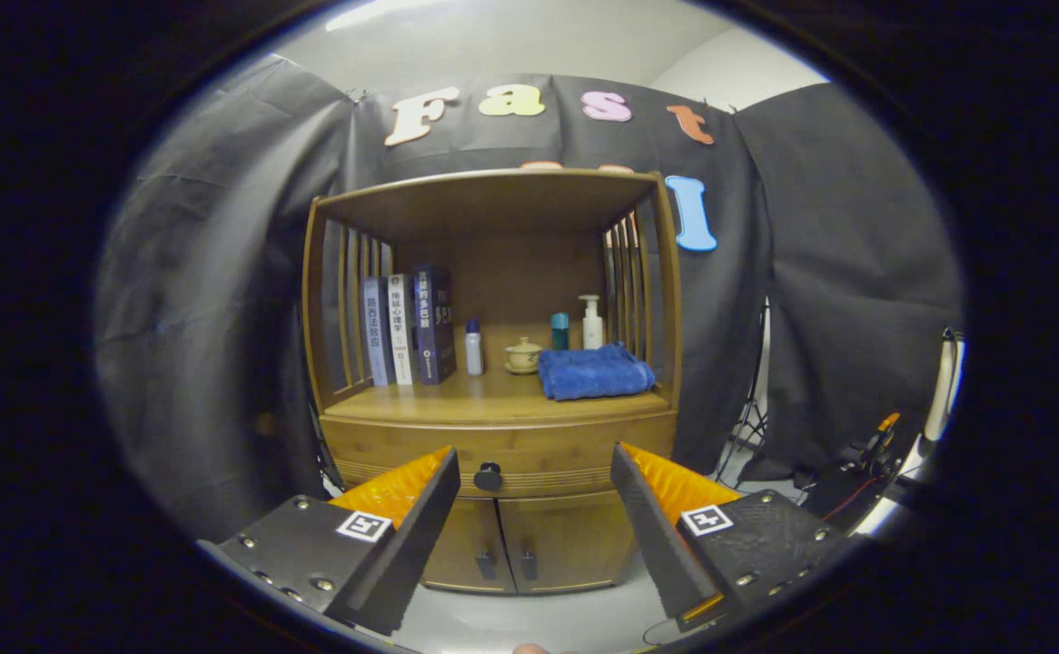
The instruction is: Pull open the drawer, take out the items inside it, and place them on the countertop above the cabinet.
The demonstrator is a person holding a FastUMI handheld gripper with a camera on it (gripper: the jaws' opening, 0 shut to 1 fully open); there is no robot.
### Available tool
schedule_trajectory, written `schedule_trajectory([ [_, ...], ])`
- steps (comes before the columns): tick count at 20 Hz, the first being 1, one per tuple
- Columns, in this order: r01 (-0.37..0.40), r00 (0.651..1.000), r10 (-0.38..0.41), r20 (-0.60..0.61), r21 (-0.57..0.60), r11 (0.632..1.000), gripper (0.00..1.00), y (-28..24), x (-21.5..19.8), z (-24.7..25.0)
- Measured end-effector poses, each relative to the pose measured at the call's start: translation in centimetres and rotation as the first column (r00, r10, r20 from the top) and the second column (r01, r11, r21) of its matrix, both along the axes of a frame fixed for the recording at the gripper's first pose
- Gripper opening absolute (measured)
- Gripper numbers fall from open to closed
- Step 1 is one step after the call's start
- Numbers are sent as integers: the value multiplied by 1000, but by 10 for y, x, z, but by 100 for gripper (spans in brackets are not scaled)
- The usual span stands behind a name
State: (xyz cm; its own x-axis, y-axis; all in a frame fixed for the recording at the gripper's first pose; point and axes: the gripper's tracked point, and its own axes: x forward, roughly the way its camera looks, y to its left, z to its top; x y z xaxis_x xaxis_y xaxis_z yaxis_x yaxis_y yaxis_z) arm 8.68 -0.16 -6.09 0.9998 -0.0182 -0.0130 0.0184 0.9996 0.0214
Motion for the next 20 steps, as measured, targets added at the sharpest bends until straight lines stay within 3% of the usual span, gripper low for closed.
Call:
schedule_trajectory([
  [9, -23, 999, 23, -46, 4, 1000, 100, 16, 113, -64],
  [17, -93, 987, 93, -128, 10, 996, 100, 64, 169, -120],
  [20, -71, 986, 70, -151, 0, 997, 75, 69, 188, -132],
])
